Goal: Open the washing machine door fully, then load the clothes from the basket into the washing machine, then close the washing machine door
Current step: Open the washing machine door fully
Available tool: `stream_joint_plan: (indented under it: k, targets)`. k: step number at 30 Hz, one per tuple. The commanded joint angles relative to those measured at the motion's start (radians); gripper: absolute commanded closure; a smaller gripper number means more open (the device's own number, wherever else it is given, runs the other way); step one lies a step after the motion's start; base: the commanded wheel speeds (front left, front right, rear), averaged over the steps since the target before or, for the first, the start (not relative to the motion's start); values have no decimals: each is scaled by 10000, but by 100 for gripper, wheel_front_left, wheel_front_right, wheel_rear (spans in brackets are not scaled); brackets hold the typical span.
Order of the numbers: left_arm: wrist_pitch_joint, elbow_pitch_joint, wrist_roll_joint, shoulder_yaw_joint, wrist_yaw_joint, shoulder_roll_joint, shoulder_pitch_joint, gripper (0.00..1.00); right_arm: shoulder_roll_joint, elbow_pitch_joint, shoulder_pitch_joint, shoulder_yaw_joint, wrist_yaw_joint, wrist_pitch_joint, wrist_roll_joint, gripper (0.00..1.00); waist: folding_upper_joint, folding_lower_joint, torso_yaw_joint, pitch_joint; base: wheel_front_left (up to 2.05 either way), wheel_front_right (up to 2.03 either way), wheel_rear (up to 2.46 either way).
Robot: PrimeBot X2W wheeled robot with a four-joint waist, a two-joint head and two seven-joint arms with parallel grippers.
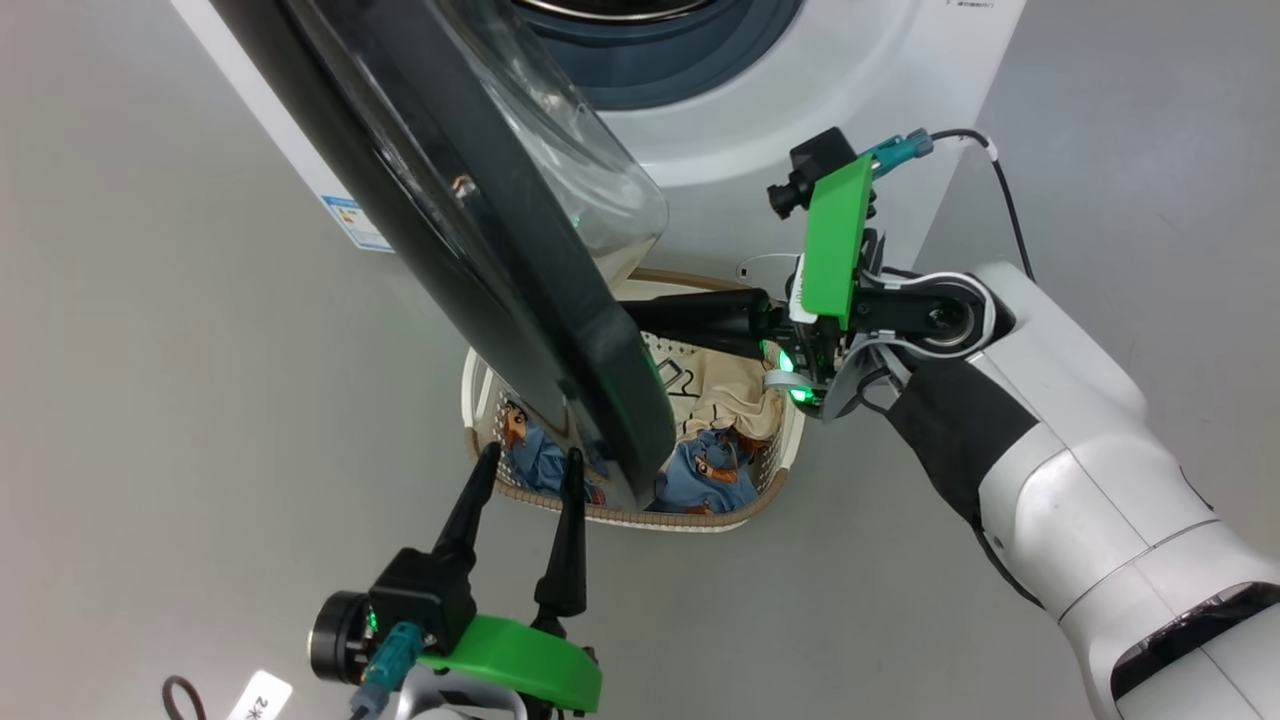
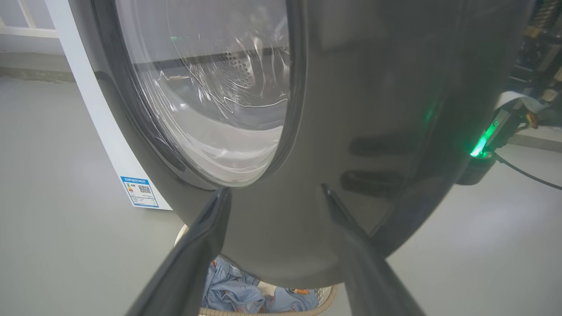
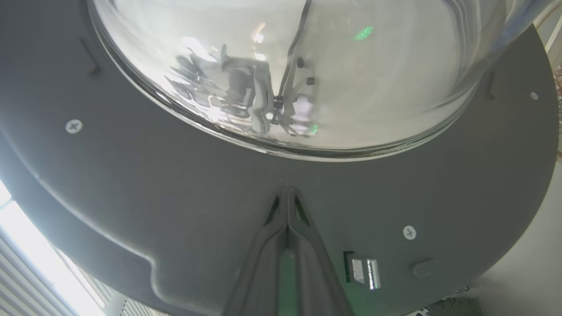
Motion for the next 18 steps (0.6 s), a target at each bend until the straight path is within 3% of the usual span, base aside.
stream_joint_plan:
  k: [1, 10, 15, 18]
  targets:
    - [-63, -170, 133, 360, -23, 114, 72, 0, 356, -361, 244, 206, 17, -70, 182, 100, -1, 0, -4, -6, 0, 0, 0]
    - [-63, -140, 172, 505, -44, 114, 100, 0, 73, -737, 268, 873, 17, -980, 532, 100, -1, 0, -71, -123, 0, 0, 0]
    - [-63, -106, 272, 780, -114, 114, 183, 0, -746, -1625, 648, 1192, 17, -2029, 31, 100, -1, 0, -226, -409, 0, 0, 0]
    - [-63, -98, 373, 1007, -211, 114, 217, 0, -1484, -2849, 1049, 1332, 17, -3382, -954, 100, -1, 0, -361, -627, 0, 0, 0]
